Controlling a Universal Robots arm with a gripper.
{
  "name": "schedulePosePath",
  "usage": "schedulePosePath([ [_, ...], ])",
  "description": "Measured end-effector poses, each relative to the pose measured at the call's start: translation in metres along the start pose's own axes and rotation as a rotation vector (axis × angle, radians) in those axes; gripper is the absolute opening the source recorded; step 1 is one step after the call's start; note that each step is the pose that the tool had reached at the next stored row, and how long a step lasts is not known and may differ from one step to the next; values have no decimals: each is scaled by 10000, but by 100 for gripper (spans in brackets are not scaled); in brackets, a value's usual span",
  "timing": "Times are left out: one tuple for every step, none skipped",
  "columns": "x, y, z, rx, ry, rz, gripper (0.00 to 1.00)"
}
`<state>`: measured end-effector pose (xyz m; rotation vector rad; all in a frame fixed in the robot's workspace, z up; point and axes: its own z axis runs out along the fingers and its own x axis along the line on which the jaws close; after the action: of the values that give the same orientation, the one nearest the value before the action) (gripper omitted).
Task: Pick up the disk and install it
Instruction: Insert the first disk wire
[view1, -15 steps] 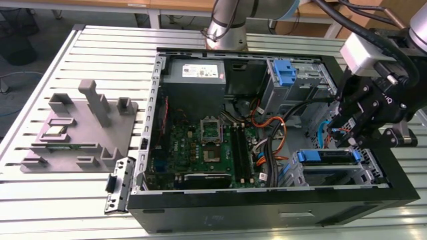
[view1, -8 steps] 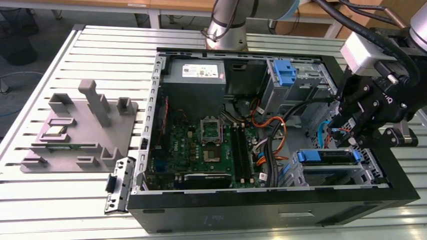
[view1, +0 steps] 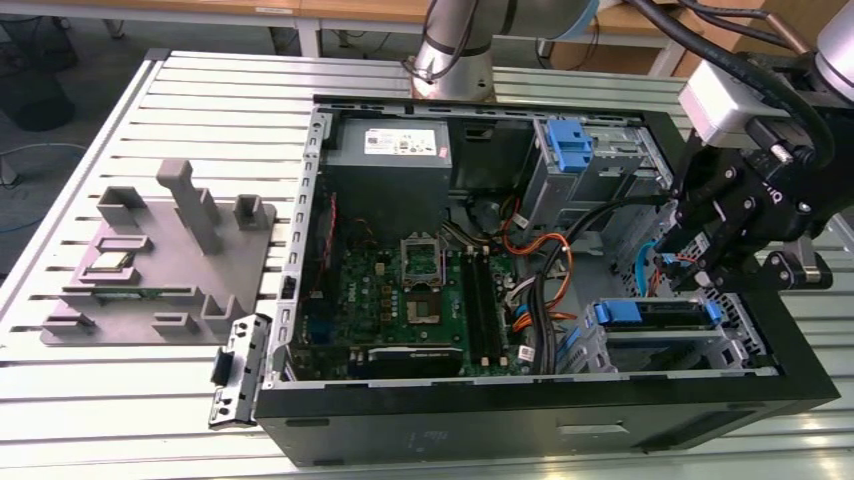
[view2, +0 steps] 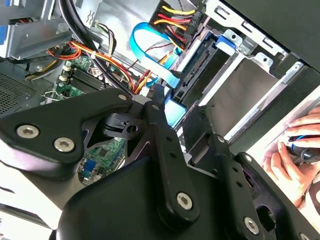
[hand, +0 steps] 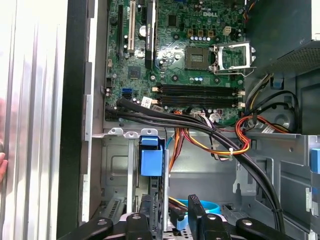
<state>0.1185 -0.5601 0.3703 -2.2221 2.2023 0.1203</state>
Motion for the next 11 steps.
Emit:
schedulePosePath([
  [-11,0,1,0,-1,0,42],
  [-23,0,4,0,-3,0,42],
  [-36,0,5,0,-2,0,42],
  [-48,-1,9,0,-5,0,42],
  [-58,-1,14,0,-6,0,42],
  [-69,-1,22,0,-7,0,42],
  [-80,-2,31,0,-8,0,42],
  [-91,-2,39,0,-6,0,42],
  [-104,-3,48,0,-7,0,42],
  [-115,-3,56,0,-7,0,42],
  [-126,-4,61,0,-6,0,42],
])
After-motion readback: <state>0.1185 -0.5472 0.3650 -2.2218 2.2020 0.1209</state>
